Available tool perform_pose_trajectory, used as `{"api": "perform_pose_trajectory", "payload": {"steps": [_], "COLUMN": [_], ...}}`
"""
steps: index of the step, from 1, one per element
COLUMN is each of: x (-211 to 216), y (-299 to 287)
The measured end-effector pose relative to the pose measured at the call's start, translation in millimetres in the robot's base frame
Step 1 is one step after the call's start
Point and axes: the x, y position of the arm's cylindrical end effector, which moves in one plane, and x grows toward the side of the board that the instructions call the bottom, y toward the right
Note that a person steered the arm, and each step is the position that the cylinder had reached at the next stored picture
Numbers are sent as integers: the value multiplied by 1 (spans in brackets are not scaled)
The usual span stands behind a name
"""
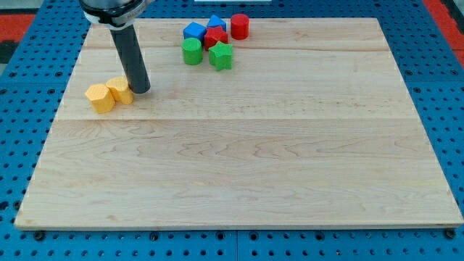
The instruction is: Separate the yellow heart and the yellow hexagon
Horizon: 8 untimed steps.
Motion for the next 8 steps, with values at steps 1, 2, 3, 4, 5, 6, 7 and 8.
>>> {"api": "perform_pose_trajectory", "payload": {"steps": [1, 2, 3, 4, 5, 6, 7, 8], "x": [5, 2, 0, 0, -1, -1, -21, -34], "y": [0, -6, -3, 4, 12, 19, 19, 16]}}
